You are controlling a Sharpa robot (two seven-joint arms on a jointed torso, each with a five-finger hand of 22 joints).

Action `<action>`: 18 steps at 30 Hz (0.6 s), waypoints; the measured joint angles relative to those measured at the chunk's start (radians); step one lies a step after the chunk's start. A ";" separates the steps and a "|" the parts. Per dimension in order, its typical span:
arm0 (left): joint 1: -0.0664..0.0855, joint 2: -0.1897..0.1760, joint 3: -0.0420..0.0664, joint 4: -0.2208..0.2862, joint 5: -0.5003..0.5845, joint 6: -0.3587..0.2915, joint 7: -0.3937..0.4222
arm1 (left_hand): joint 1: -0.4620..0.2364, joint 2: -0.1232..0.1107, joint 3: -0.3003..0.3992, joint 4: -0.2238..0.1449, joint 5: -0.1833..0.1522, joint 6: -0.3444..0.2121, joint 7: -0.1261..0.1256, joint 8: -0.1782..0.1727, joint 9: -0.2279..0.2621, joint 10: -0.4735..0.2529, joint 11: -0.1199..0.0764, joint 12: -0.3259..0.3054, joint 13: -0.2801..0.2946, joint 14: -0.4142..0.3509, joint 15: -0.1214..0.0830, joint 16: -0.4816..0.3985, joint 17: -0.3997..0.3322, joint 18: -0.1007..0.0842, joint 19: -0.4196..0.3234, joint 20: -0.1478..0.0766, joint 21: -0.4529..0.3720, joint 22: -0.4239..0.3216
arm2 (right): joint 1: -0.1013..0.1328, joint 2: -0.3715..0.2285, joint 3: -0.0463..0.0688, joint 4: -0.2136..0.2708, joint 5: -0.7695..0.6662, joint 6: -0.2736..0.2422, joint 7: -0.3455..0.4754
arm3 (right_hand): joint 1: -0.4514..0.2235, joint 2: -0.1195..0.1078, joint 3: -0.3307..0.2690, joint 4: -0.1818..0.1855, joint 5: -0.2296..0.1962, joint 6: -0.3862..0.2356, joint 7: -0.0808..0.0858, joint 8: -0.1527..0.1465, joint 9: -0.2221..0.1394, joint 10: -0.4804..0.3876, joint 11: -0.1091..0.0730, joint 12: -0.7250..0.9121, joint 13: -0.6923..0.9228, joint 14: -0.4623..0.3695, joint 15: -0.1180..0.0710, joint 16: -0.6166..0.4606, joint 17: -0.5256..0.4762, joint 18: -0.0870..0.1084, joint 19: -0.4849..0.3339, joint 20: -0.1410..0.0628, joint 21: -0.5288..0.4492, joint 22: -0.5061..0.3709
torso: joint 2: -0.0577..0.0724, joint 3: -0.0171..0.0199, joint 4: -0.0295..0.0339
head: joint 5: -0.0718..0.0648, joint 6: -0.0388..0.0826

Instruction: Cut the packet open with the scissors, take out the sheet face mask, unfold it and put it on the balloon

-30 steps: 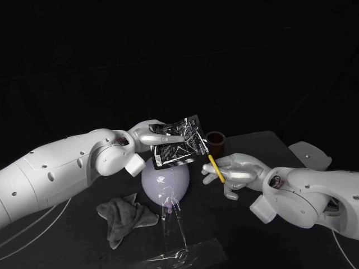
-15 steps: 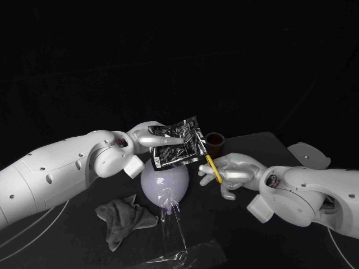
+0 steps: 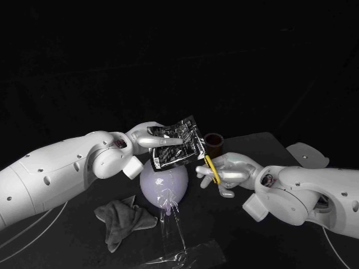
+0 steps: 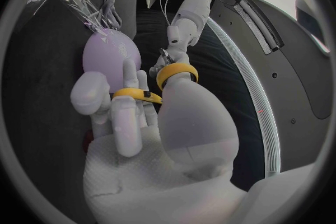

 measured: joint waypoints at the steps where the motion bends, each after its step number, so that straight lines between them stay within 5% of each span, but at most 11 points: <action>1: 0.000 0.000 0.000 0.000 0.000 0.000 0.000 | 0.000 0.000 0.000 0.000 0.000 0.000 0.000 0.000 0.000 0.000 0.000 0.000 0.000 0.000 0.000 0.000 0.000 0.000 0.000 0.000 0.000 0.000 | 0.000 0.000 0.000 0.000 0.000 -0.001 0.000 | 0.000 0.000 0.000 0.000 0.000 0.002 -0.002 0.000 0.002 0.009 -0.006 0.001 0.003 0.000 -0.003 0.000 0.000 0.000 0.001 -0.001 0.000 0.000 | 0.000 0.0000 -0.0001 | 0.000 0.000; 8: 0.000 -0.001 0.000 -0.001 -0.001 0.000 0.000 | -0.001 -0.001 0.000 0.000 0.000 -0.001 -0.002 0.000 0.000 0.000 0.000 0.000 0.000 0.000 0.000 0.000 0.000 0.000 0.000 0.000 0.000 0.001 | 0.000 -0.001 0.000 0.000 0.000 -0.008 -0.001 | 0.005 0.005 -0.013 0.001 0.000 0.002 -0.002 0.004 0.005 0.016 -0.013 0.004 0.013 0.000 -0.003 0.000 0.000 -0.001 0.002 -0.009 0.004 0.000 | 0.000 0.0002 -0.0002 | 0.000 -0.001; 12: 0.000 -0.002 0.000 -0.002 -0.001 0.000 0.001 | -0.002 -0.002 0.000 0.000 0.000 0.000 -0.004 0.000 0.000 0.000 0.000 0.000 0.000 0.000 0.000 0.000 0.000 0.000 0.000 0.000 0.000 0.001 | 0.000 -0.002 0.000 0.001 0.000 -0.010 -0.001 | 0.001 0.012 -0.048 0.001 0.000 -0.039 0.017 -0.018 0.002 -0.010 -0.042 -0.035 0.009 0.004 0.002 0.000 0.000 -0.001 -0.002 -0.009 -0.008 -0.007 | 0.000 0.0006 -0.0002 | 0.002 0.000; 18: 0.000 -0.004 -0.001 -0.002 -0.002 0.000 0.000 | -0.002 -0.002 0.000 0.000 0.000 0.000 -0.004 0.000 0.000 0.000 0.000 0.000 0.000 0.000 0.000 0.001 0.001 0.000 0.000 0.000 0.000 0.001 | 0.001 -0.006 0.001 -0.002 -0.002 -0.010 0.001 | 0.010 0.021 -0.075 0.003 0.000 -0.124 0.058 -0.068 -0.013 -0.118 -0.002 -0.097 -0.021 0.000 0.038 0.000 -0.001 -0.002 -0.018 0.015 -0.024 -0.018 | 0.000 0.0005 -0.0002 | 0.003 0.001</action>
